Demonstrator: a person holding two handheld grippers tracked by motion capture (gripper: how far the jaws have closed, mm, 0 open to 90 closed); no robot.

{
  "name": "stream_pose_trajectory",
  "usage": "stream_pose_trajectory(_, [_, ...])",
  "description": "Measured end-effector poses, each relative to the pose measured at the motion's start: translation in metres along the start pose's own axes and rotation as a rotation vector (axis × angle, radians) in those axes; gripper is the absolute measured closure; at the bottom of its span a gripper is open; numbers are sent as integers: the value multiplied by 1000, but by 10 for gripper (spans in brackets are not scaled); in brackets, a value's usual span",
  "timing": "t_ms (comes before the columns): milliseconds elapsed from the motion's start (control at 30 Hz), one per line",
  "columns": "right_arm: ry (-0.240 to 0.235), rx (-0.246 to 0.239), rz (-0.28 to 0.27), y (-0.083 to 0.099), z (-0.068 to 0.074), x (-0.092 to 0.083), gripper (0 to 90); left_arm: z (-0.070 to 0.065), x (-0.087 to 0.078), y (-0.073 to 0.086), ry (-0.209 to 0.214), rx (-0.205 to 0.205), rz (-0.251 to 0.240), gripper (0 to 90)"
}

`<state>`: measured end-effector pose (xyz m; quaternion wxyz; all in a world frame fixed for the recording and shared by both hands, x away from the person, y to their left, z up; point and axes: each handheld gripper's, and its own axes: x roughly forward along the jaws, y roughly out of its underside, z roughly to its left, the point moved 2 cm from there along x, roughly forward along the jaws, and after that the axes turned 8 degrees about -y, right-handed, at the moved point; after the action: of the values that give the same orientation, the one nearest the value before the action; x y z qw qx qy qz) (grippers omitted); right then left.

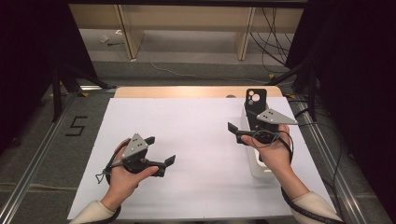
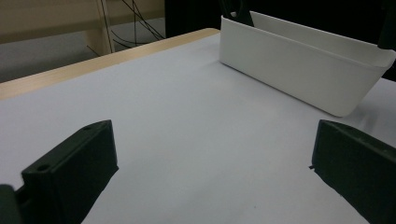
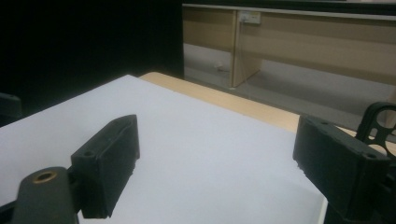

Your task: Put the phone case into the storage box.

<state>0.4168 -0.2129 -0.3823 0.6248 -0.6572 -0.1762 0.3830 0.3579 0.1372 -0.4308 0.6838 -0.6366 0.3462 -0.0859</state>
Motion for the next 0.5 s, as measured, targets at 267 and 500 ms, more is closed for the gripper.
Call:
stream_pose_trajectory(267, [-34, -12, -4, 6, 8, -5, 158, 0, 0, 0, 1, -5, 1, 0])
stream_pose_trajectory(500, [-53, -18, -3, 10, 13, -10, 158, 0, 0, 0, 1, -4, 0, 0])
